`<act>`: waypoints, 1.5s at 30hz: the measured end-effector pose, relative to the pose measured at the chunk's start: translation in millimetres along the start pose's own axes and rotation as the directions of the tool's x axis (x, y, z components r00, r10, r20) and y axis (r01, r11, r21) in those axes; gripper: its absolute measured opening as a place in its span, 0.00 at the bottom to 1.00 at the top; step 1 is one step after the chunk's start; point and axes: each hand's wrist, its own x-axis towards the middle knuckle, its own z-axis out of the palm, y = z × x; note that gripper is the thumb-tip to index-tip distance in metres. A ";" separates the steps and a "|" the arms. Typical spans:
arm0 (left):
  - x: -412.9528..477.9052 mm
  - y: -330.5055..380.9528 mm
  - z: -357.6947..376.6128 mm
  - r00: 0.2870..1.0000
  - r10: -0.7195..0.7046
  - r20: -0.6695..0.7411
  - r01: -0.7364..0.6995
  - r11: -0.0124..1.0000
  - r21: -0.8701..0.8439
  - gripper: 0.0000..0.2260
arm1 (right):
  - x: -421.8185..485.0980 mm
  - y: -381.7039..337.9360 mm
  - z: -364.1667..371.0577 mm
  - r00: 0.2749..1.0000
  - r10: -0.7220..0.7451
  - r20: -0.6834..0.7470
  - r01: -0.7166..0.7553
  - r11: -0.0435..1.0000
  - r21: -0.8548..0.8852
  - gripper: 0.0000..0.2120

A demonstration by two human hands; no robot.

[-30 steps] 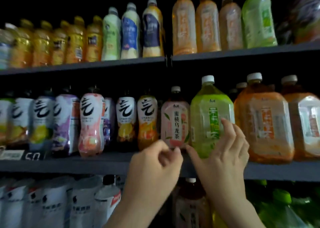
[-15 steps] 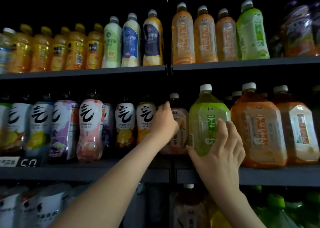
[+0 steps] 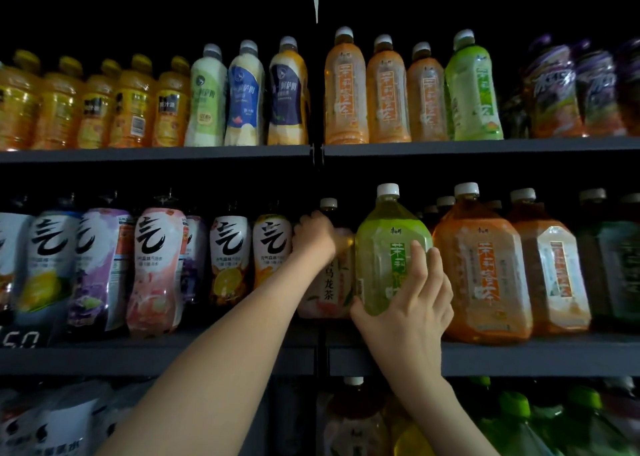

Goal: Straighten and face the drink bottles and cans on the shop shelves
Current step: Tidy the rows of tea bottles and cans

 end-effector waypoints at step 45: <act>-248.3 -98.1 42.6 0.994 0.077 -0.073 -0.107 0.743 -0.661 0.03 | -207.3 26.4 -69.4 0.815 0.130 0.564 -0.136 0.990 -0.032 0.22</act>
